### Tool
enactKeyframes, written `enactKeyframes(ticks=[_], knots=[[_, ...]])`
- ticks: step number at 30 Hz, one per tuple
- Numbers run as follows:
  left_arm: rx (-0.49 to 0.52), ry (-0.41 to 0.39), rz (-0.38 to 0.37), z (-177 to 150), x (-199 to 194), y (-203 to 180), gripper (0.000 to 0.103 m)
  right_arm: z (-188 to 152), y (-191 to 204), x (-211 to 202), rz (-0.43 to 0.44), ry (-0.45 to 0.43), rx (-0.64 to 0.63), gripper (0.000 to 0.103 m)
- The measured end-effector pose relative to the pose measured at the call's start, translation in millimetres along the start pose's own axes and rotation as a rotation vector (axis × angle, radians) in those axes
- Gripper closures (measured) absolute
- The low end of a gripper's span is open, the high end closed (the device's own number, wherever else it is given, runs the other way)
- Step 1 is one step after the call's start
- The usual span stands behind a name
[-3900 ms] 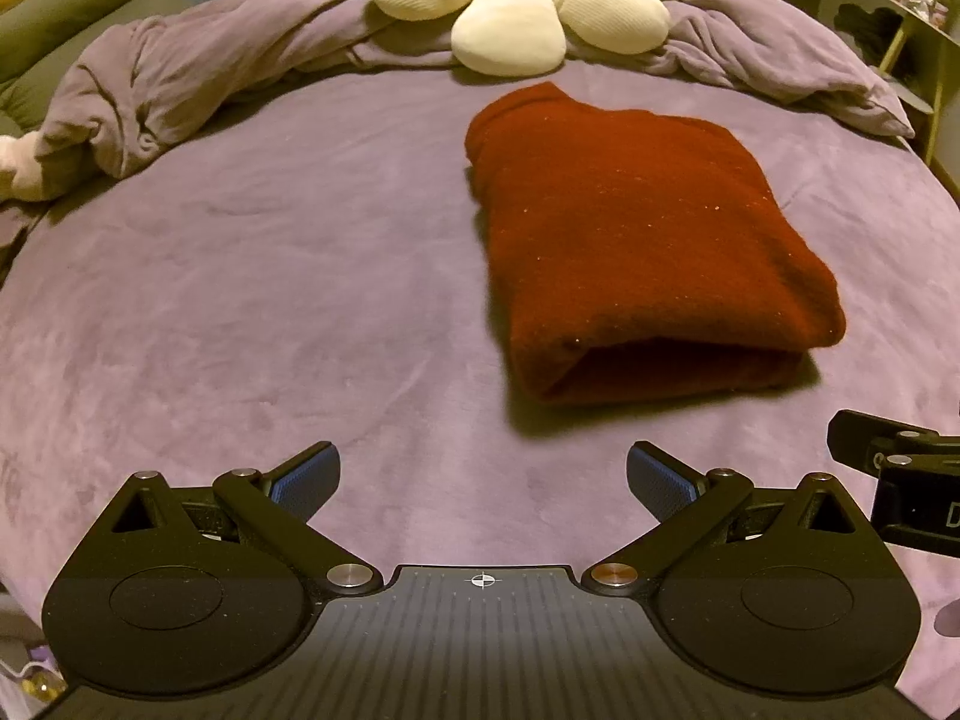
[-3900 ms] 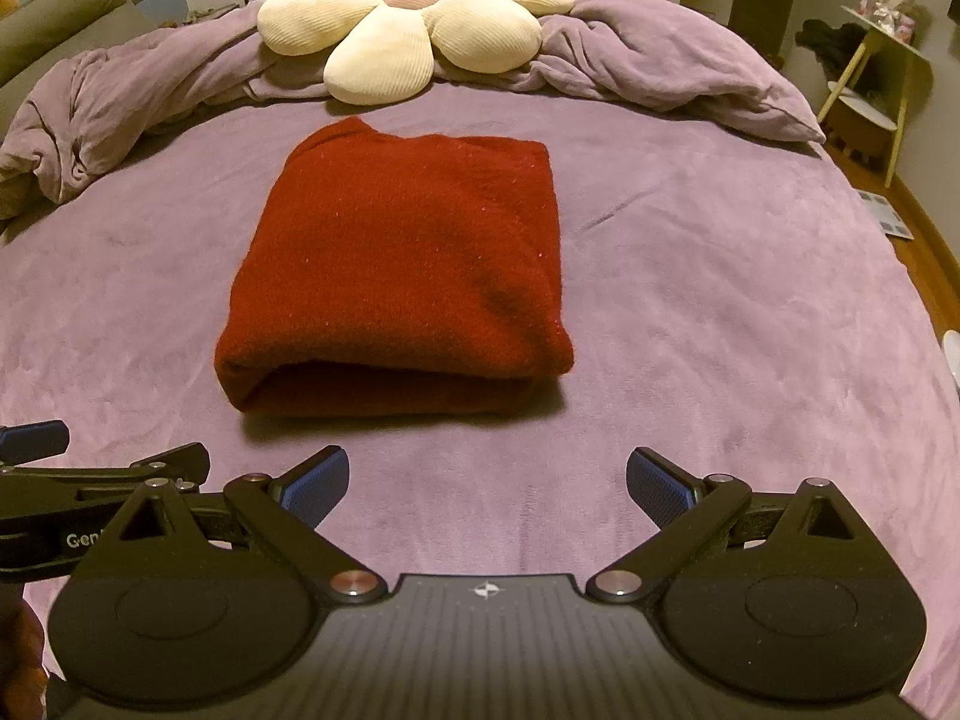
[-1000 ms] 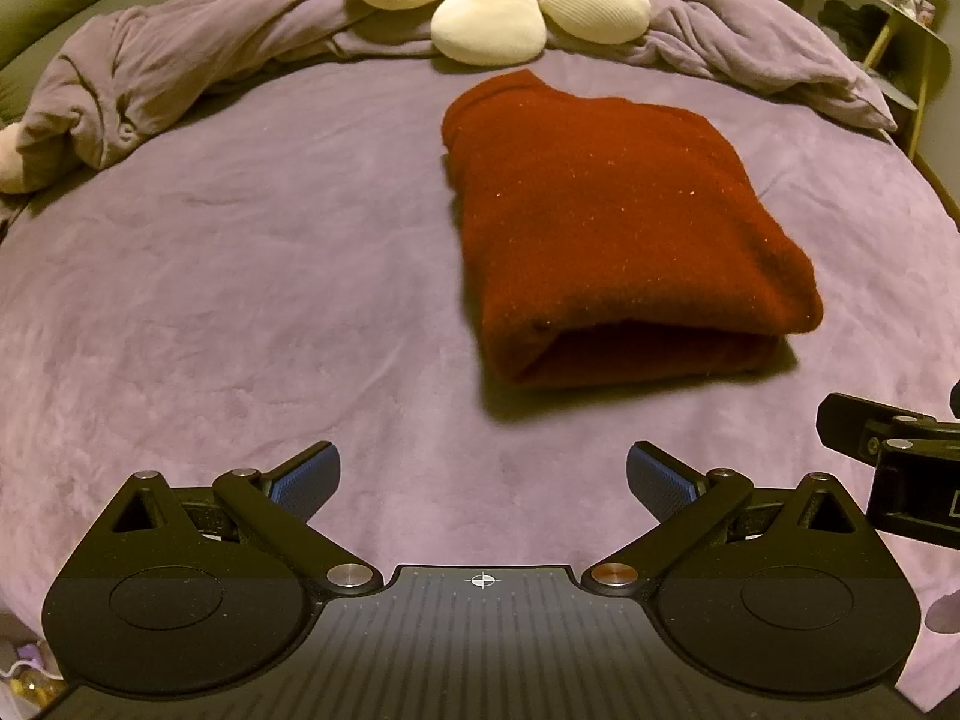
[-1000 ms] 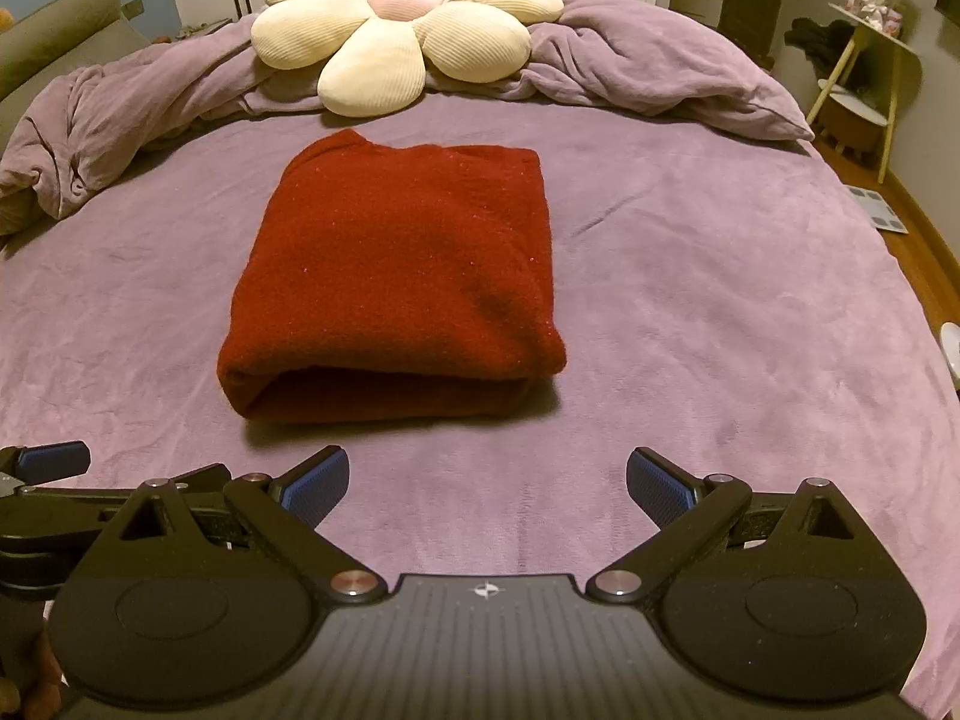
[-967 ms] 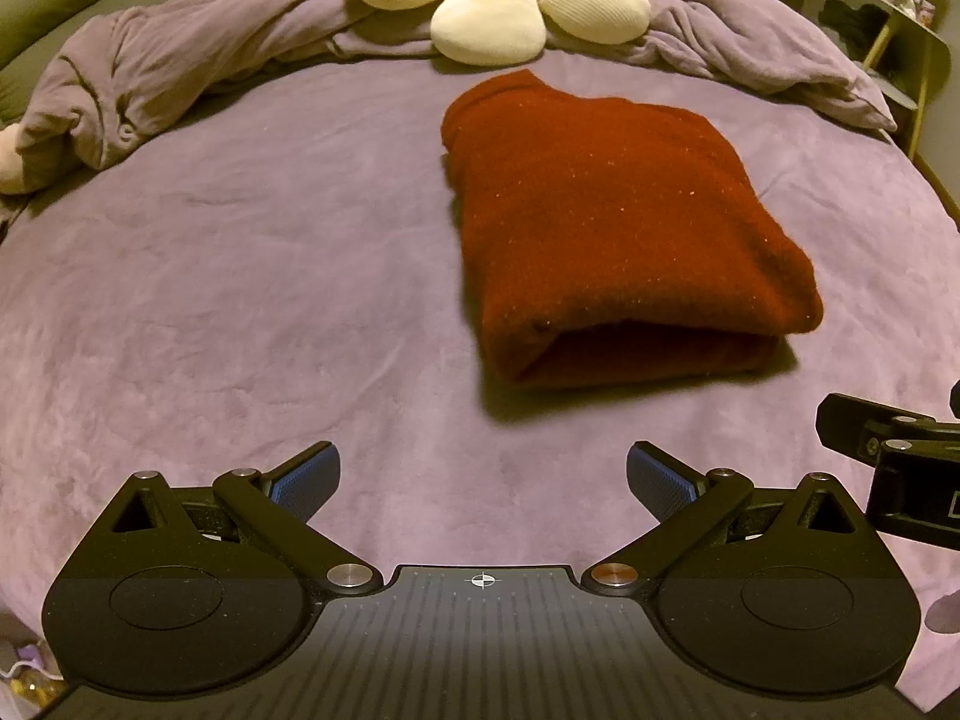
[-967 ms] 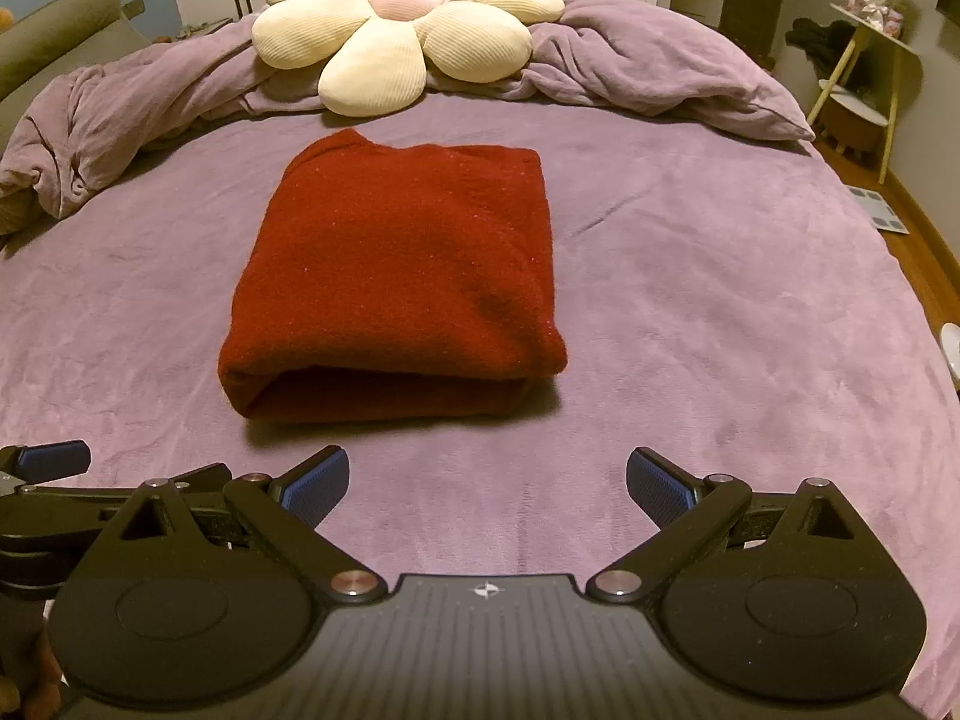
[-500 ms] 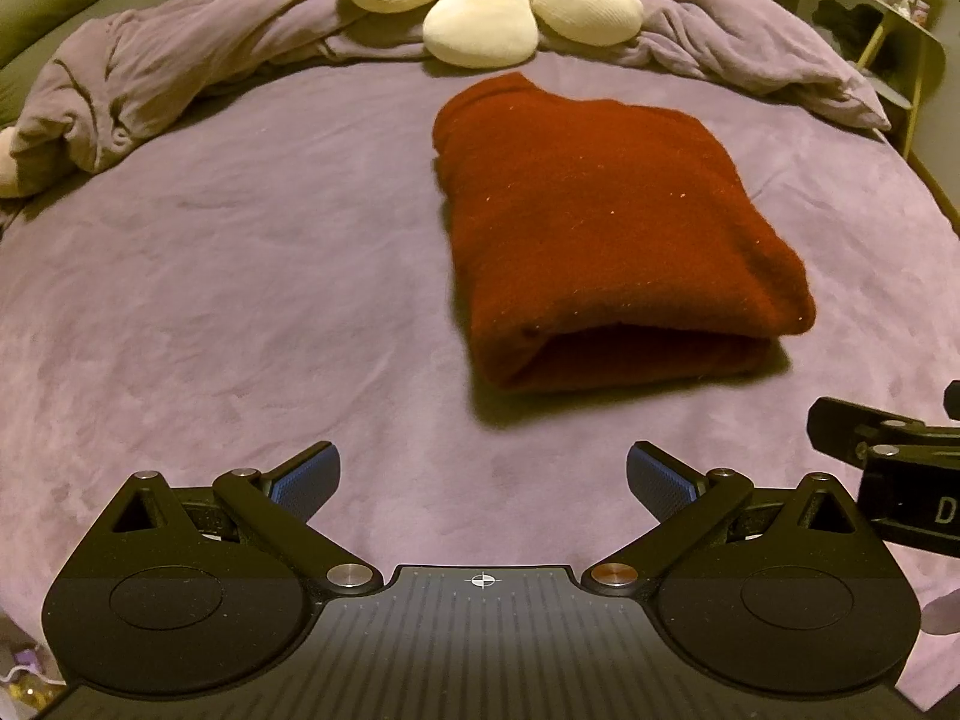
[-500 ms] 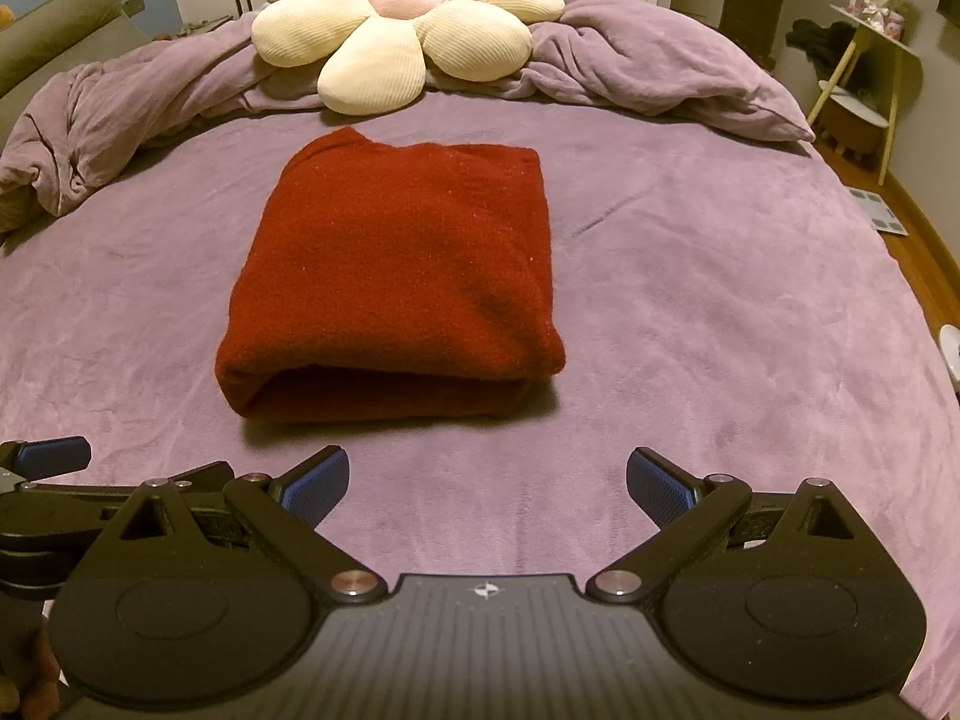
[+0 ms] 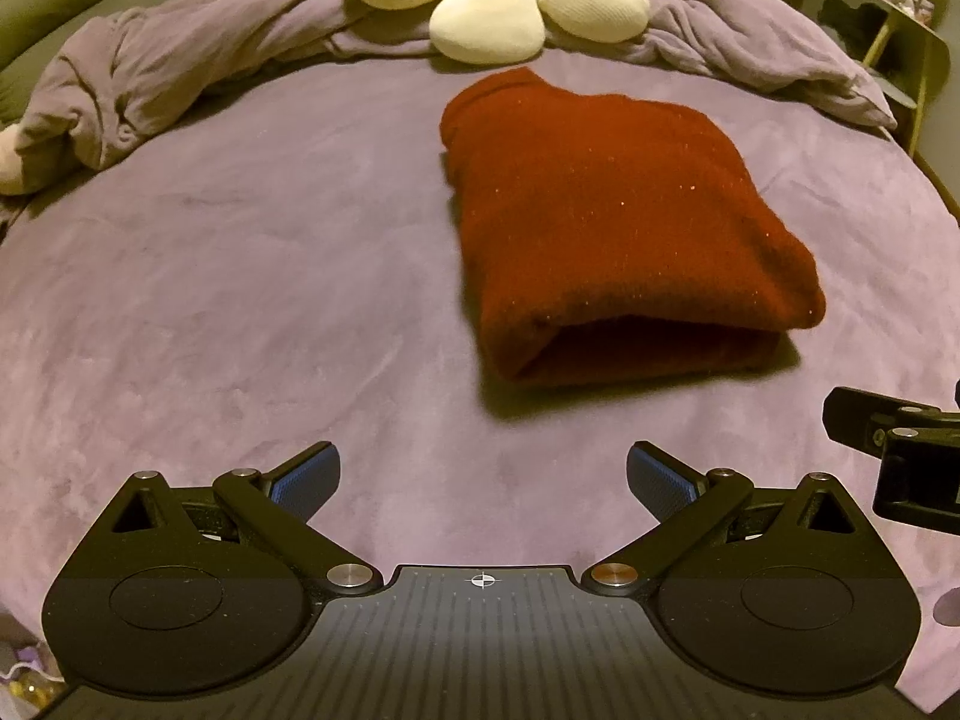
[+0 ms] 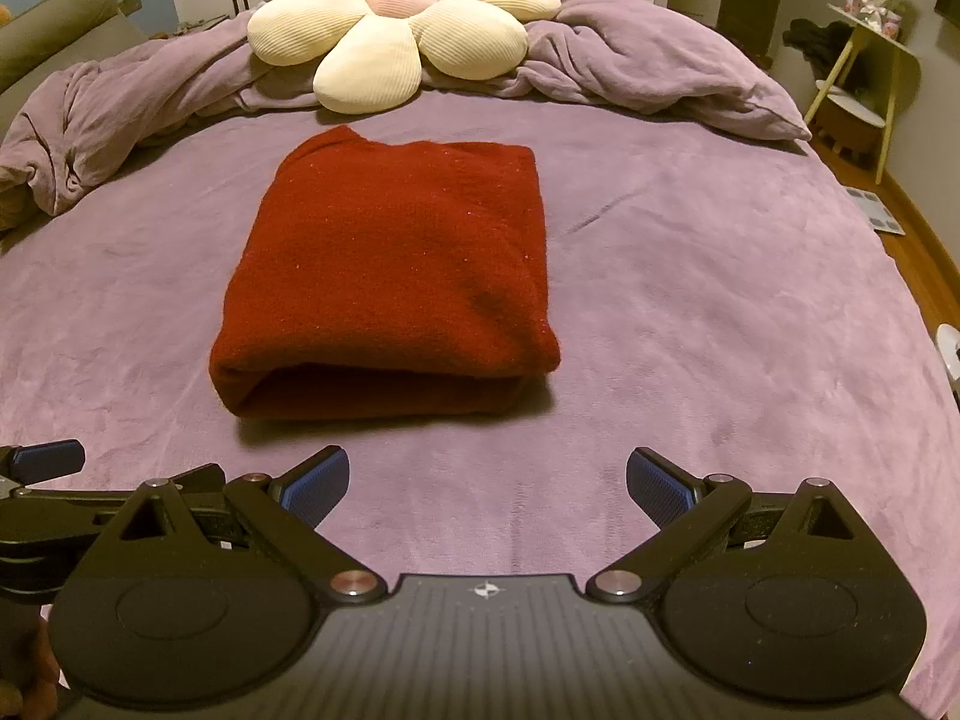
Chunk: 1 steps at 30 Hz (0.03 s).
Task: Fold small clothes
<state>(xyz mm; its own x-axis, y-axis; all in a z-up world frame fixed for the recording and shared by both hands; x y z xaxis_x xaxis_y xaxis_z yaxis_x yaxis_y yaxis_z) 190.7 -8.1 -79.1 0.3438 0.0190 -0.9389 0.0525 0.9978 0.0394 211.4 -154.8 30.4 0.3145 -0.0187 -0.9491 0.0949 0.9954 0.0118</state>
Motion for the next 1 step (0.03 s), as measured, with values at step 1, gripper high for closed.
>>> enactKeyframes(ticks=[1], knots=[[0.002,0.003,-0.002,-0.3,0.4,-0.3,0.000,0.0,0.0,0.0,0.001,0.000,-0.001,0.004]])
Point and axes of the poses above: each gripper's, at about its wrist camera, not at the fingertips, and x roughly the way its jaws point, y to its left, z to its top, the point moved 6 cm from there along x, roughly the way its jaws point, and after that the axes turned 10 degrees about y, right-handed, at the moved point
